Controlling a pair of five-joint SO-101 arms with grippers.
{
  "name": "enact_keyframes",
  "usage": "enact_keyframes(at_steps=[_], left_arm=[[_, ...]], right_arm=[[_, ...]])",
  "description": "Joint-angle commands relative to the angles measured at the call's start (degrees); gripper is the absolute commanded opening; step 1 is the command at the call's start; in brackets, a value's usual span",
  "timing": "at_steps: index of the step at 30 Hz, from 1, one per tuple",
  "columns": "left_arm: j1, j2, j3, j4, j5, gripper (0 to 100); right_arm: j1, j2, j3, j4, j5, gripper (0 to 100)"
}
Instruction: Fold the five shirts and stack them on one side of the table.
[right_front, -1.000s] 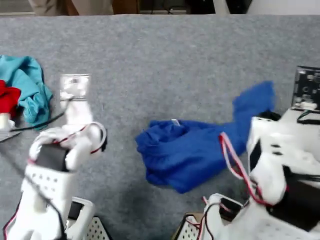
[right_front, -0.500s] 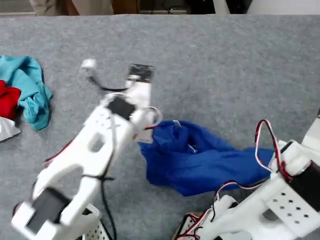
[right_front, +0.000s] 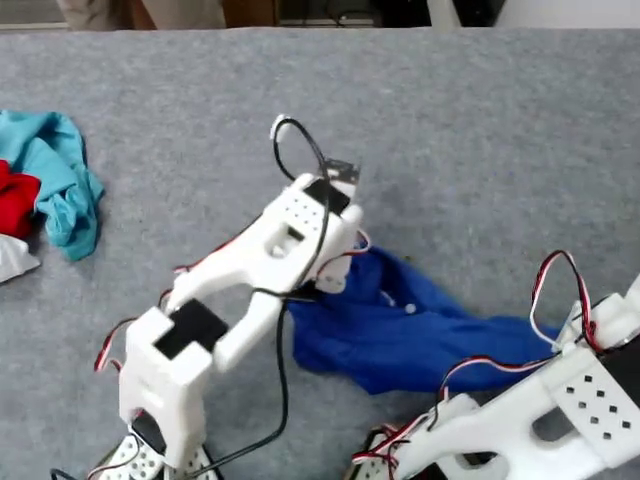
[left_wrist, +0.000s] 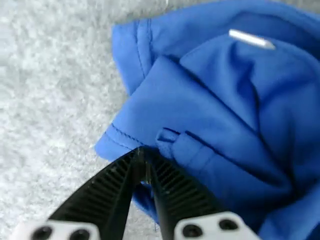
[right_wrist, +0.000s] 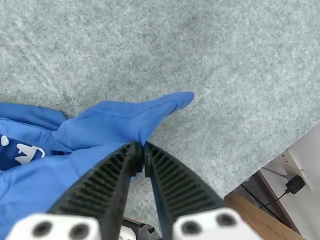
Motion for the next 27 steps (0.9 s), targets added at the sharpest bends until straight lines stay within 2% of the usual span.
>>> enact_keyframes(at_steps=[1, 3, 6, 12, 17, 27], left_arm=[[0.1, -0.1, -4.8, 0.6, 0.4, 2], [-0.4, -0.2, -6.4, 0.8, 0.5, 2], [-1.1, -0.1, -10.4, 5.2, 0.5, 4], [-3.3, 0.2, -14.6, 12.0, 0.6, 20], [-5.4, 0.9, -14.0, 11.8, 0.6, 20], [-5.6, 7.3, -10.8, 6.2, 0.6, 20]], right_arm=[[0.8, -0.7, 0.1, -1.3, 0.4, 0.6], [0.8, -0.7, 0.1, -1.3, 0.4, 0.6], [0.8, -0.7, 0.1, -1.3, 0.4, 0.6], [0.5, -0.4, 0.1, -1.3, 0.4, 0.6], [0.4, -0.5, 0.1, -1.2, 0.4, 0.6], [0.4, -0.7, 0.1, -1.1, 0.4, 0.6]])
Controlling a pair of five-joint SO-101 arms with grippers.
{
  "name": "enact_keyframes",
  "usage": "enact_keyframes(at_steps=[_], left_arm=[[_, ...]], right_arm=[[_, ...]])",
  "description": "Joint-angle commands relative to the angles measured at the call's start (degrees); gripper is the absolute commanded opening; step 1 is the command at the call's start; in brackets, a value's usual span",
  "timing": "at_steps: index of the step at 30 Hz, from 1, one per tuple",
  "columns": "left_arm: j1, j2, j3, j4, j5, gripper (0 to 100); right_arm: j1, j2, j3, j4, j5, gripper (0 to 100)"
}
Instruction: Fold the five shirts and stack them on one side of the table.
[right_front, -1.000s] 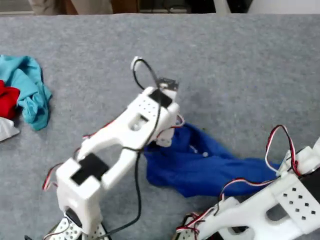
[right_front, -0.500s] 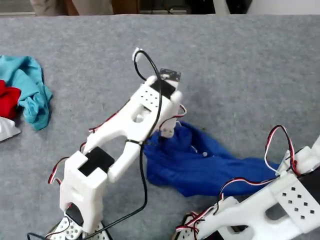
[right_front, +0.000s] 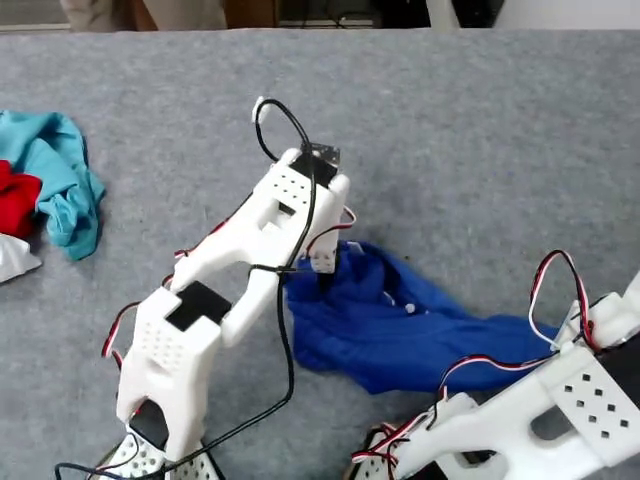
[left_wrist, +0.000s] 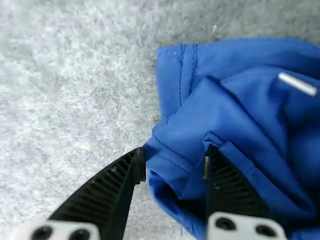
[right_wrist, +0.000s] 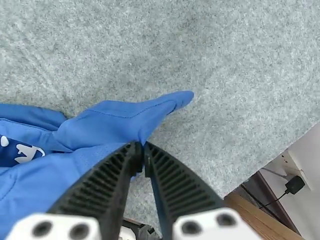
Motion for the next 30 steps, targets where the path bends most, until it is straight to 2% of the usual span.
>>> enact_keyframes(at_steps=[1, 6, 11, 17, 22, 25, 28, 30], left_arm=[[-0.7, 0.7, -0.3, -1.1, 0.6, 20], [-0.7, 1.4, -0.4, -1.8, 0.6, 18], [-0.6, 1.3, -0.5, -1.7, 0.1, 1], [-0.6, 1.2, -1.8, -0.7, 0.2, 2], [-2.7, 1.2, -20.0, 8.5, 0.2, 2], [-4.5, 1.3, -30.9, 11.3, 0.2, 2], [-5.0, 1.2, -34.6, 11.3, 0.4, 2], [-4.9, 1.3, -32.9, 11.3, 0.4, 2]], right_arm=[[0.4, -0.7, 0.1, -0.9, 0.4, 0.6], [0.4, -0.7, 0.1, -0.8, 0.4, 0.6], [0.4, -0.7, 0.1, -0.8, 0.4, 0.6], [0.4, -0.7, 0.1, -0.9, 0.3, 0.6], [0.4, -0.7, 0.1, -1.1, 0.0, 0.6], [0.4, -0.7, 0.1, -1.1, 0.0, 0.6], [0.4, -0.7, 0.1, -1.1, 0.0, 0.6], [0.4, -0.7, 0.1, -1.1, 0.0, 0.6]])
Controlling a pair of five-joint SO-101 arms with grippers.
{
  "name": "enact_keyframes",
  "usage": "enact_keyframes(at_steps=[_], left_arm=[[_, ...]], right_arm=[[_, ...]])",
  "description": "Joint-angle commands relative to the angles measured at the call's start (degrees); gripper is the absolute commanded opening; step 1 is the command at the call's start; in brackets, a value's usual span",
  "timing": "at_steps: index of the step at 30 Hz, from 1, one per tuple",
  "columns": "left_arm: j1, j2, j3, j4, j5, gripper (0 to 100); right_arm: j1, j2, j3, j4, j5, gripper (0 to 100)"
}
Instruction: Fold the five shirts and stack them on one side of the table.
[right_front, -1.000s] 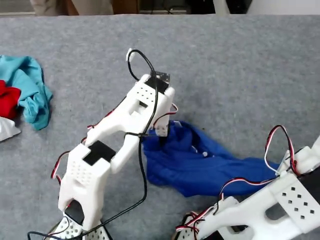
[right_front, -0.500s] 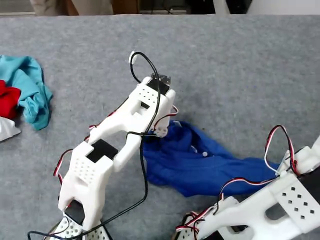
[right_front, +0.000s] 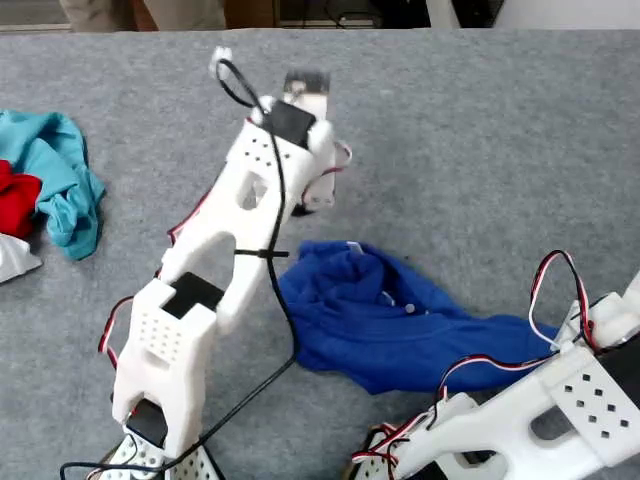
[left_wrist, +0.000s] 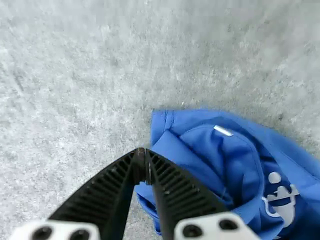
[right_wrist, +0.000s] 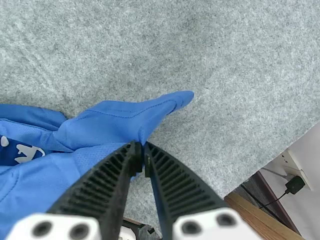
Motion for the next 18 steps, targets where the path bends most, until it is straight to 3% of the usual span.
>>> enact_keyframes(at_steps=[1, 4, 9, 18], left_arm=[[-0.2, -0.7, -0.4, 0.7, 0.4, 2], [-0.5, -0.7, 7.5, 0.7, 0.2, 5], [-1.2, -0.7, 21.2, 0.7, 0.6, 22], [-2.1, -0.2, 28.0, 0.6, 0.6, 22]], right_arm=[[0.4, -0.7, 0.1, -1.0, 0.0, 0.6], [0.4, -0.7, 0.1, -0.9, 0.0, 0.6], [0.4, -0.4, 0.2, -1.1, 0.0, 0.6], [-1.5, -0.7, 3.6, -1.2, -0.1, 0.6]])
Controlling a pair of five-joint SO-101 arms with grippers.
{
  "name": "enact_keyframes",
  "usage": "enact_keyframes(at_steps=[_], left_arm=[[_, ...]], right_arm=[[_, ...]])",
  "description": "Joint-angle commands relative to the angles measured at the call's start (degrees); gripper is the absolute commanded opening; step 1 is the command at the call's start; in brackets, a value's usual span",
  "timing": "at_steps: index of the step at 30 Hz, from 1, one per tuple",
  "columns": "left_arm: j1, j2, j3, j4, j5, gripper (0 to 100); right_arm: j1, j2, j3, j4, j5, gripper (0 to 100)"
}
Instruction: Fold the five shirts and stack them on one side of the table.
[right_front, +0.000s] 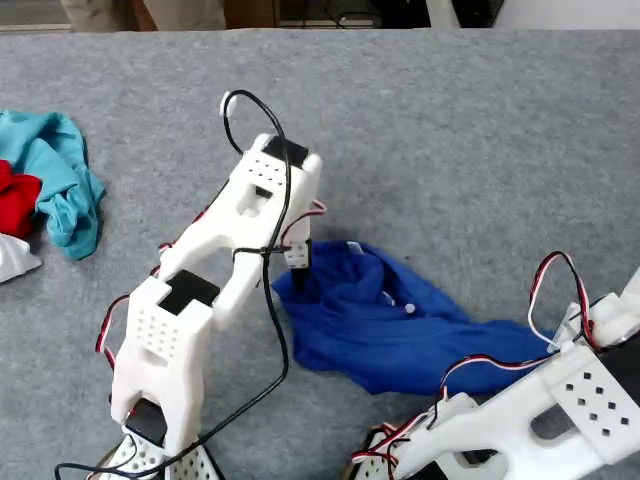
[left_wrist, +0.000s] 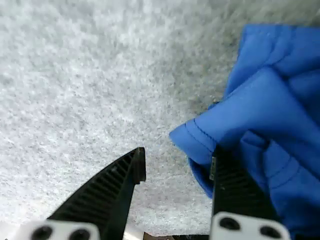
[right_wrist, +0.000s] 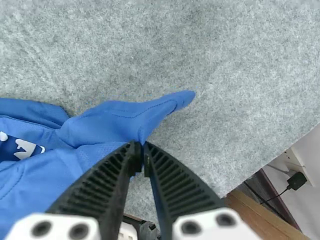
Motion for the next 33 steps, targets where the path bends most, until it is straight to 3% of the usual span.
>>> enact_keyframes(at_steps=[1, 14, 22, 33], left_arm=[[-0.5, -0.1, 0.3, 0.5, 0.6, 22], [0.0, 0.0, 0.1, -2.4, 0.5, 11], [1.1, -0.2, 0.3, -1.8, 0.6, 20], [5.4, 0.7, 0.3, -4.9, 4.6, 20]], right_arm=[[-1.8, -0.7, 1.0, -1.1, -0.2, 0.6], [-3.5, -0.7, 1.2, -2.0, -1.8, 0.6], [-3.5, -0.7, 1.3, -2.0, -1.8, 0.6], [-3.5, -0.7, 1.3, -2.0, -1.8, 0.6]])
